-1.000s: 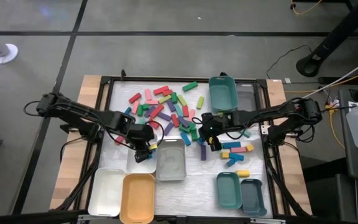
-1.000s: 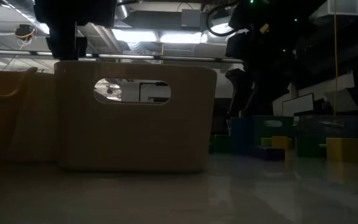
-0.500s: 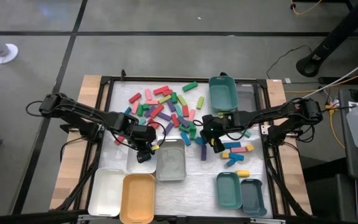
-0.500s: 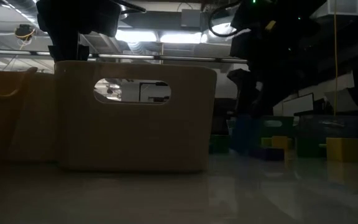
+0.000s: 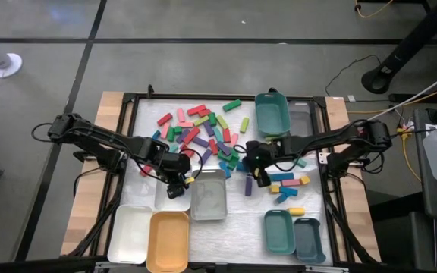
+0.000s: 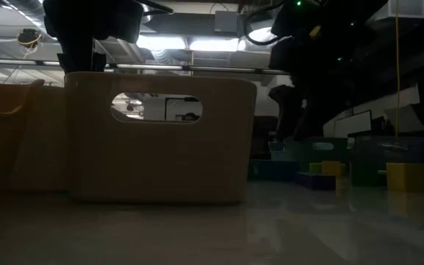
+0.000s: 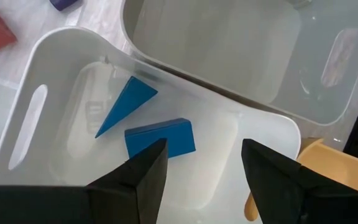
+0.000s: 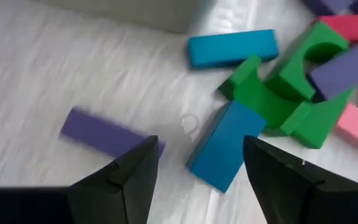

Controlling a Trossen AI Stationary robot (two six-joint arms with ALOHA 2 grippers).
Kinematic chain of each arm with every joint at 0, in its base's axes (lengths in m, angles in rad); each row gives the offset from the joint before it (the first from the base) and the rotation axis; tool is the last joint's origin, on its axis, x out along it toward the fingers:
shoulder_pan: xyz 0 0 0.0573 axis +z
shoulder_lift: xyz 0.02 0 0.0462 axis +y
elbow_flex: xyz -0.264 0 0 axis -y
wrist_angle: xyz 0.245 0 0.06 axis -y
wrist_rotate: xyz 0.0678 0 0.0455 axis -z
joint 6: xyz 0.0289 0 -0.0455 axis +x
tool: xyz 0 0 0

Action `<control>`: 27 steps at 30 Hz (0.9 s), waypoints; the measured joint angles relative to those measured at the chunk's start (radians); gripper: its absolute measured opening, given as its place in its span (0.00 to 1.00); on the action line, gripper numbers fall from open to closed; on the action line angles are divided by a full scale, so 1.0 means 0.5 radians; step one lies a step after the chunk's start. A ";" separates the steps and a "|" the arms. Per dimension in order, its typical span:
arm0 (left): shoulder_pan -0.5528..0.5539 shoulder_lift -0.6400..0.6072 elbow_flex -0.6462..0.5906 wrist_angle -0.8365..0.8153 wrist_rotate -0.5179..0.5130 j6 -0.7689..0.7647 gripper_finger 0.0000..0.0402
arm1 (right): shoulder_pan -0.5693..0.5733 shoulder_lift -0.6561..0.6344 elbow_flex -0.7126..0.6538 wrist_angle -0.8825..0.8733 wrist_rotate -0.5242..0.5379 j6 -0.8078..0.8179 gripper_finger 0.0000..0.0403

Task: Sort blocks
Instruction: Put the blue block into the top white bin

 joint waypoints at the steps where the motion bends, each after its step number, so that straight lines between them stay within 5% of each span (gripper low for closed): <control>1: 0.000 0.000 0.000 -0.001 0.000 0.000 0.48 | 0.000 0.022 0.000 0.009 0.031 0.069 0.58; 16: 0.000 0.000 -0.001 0.093 -0.026 0.192 0.48 | 0.000 0.363 0.005 0.093 0.387 0.369 0.57; 23: 0.000 0.000 -0.001 0.244 -0.177 0.268 0.48 | 0.000 0.378 0.008 0.103 0.314 0.369 0.33; 27: 0.015 0.000 -0.001 0.433 -0.260 0.202 0.48 | 0.000 0.381 0.019 0.116 0.314 0.362 0.32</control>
